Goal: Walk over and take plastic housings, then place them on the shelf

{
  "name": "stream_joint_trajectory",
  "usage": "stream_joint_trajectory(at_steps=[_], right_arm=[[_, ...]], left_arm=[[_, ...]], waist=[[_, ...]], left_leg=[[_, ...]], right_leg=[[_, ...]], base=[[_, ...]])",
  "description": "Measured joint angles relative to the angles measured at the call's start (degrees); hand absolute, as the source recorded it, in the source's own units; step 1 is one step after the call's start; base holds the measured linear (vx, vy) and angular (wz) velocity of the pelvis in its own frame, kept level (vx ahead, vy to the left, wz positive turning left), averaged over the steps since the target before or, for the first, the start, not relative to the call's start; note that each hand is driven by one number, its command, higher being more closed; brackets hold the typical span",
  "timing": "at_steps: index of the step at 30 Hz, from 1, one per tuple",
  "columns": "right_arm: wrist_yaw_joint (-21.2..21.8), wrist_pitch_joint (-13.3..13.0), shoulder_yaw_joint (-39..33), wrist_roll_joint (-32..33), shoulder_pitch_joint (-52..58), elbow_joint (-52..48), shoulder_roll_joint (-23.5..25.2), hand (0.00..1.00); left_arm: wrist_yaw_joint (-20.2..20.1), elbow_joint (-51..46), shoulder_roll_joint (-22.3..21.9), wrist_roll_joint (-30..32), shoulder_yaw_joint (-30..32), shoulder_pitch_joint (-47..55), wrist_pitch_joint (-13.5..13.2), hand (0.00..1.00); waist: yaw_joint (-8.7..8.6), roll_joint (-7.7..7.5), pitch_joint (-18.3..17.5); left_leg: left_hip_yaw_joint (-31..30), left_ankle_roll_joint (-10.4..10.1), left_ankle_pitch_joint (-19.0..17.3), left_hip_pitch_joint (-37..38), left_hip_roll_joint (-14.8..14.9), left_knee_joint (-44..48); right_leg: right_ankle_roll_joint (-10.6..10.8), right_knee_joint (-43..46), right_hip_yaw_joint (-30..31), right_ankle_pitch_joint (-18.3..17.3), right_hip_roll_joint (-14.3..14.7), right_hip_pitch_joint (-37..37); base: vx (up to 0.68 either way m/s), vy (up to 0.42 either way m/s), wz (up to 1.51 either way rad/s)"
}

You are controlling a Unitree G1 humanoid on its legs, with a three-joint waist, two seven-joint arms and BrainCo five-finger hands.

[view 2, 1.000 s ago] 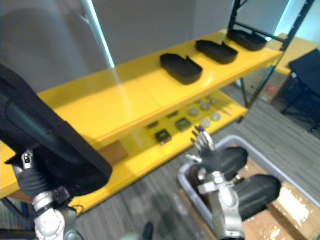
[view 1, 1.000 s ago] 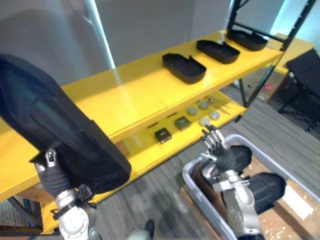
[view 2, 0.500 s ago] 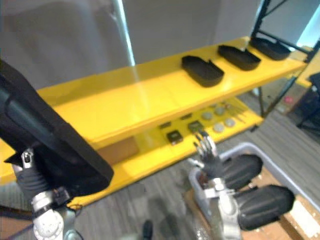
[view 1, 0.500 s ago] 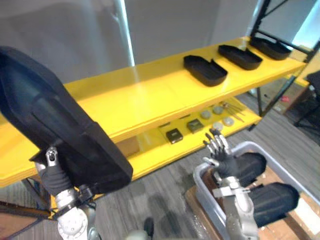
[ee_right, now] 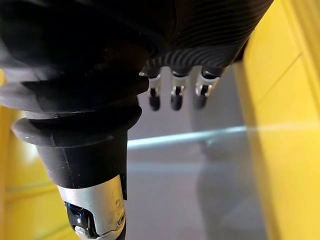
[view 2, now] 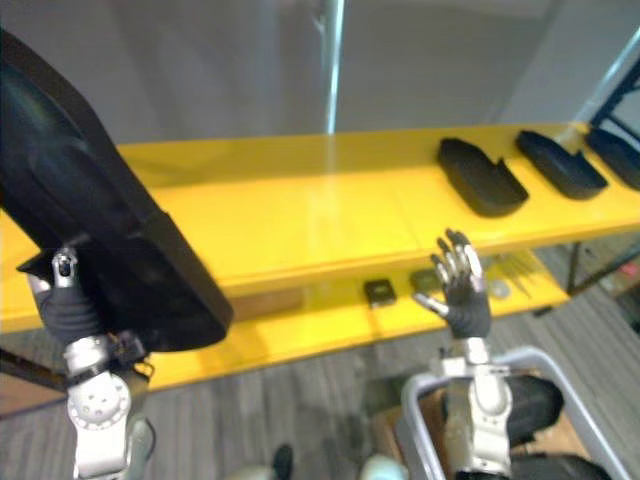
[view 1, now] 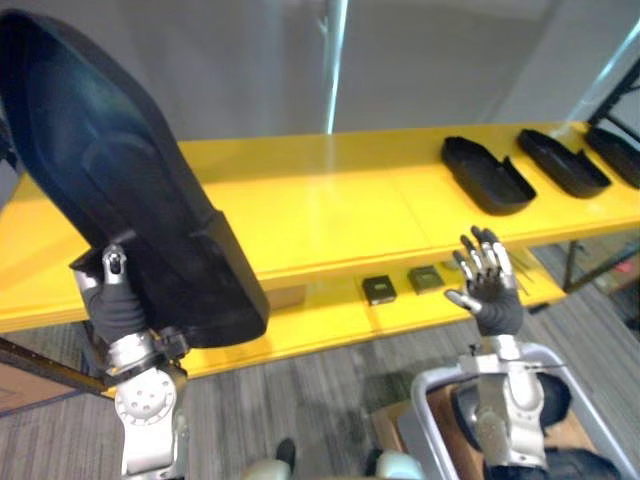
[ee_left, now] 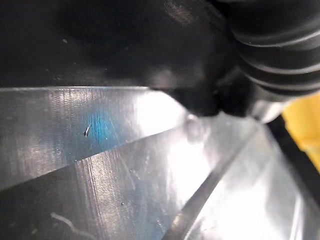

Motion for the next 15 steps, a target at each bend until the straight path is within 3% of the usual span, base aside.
stream_joint_trajectory(at_steps=[2, 4, 6, 8, 11, 15], right_arm=[[1.04, 1.16, 0.11, 1.19, -1.15, -0.02, -0.31, 0.0], [1.04, 1.53, 0.01, 1.25, -0.94, -0.03, -0.13, 0.0], [0.82, 1.65, 0.16, 1.14, -0.37, -0.04, 0.13, 0.0], [0.58, 1.6, 1.22, 0.95, -0.24, -0.15, 1.63, 0.0], [0.52, 1.44, 4.16, -0.79, -0.16, -0.2, 4.05, 0.0], [0.13, 0.47, 7.17, -1.2, -0.34, -0.18, 5.8, 0.0]], left_arm=[[-0.86, -0.18, -0.71, 0.05, -1.52, 1.08, 0.14, 1.0], [-3.18, -0.14, -1.86, 0.0, -3.96, 0.23, 0.1, 1.0], [-4.63, -0.06, -1.9, 0.03, -7.05, -1.62, 0.05, 1.0], [-5.5, -0.09, -1.65, 0.06, -9.0, -2.86, -0.21, 1.0], [-5.17, 0.0, -1.51, 0.47, -10.04, -3.24, 0.52, 1.0], [-4.84, -0.11, -0.69, 0.32, -8.17, 0.2, 1.17, 1.0]], waist=[[0.06, 1.49, -0.4], [-2.17, 2.59, -0.91], [-2.76, 2.85, -1.05], [-2.17, 3.09, -1.28], [-1.49, 1.97, -0.97], [-0.38, 0.81, -1.49]], left_leg=[[3.07, -0.17, -1.01, -0.6, 1.59, 0.45], [19.51, 0.29, -1.26, -1.82, 6.98, 3.02], [27.31, -0.58, -0.55, -2.11, 8.25, 4.19], [26.2, -0.52, -0.13, -1.77, 7.27, 3.17], [24.44, 0.16, 0.62, -0.66, 5.5, 1.65], [24.55, 0.17, 0.6, 1.3, 5.55, 0.43]], right_leg=[[-0.24, -1.89, -2.17, 0.32, 0.85, 1.67], [-0.48, -2.1, -8.05, 0.18, 0.93, 4.16], [-0.88, -1.87, -12.07, -0.16, 0.36, 5.97], [-1.01, -0.57, -13.45, -0.47, -0.44, 6.16], [-1.33, 2.31, -13.42, -1.54, -1.96, 6.49], [-1.67, 2.71, -12.42, -1.74, -2.01, 7.29]], base=[[0.15, -0.125, 0.5], [0.17, -0.106, 1.2], [0.13, -0.009, 1.05], [0.14, 0.071, 0.7], [0.12, 0.081, 0.45], [0.05, 0.003, 0.0]])
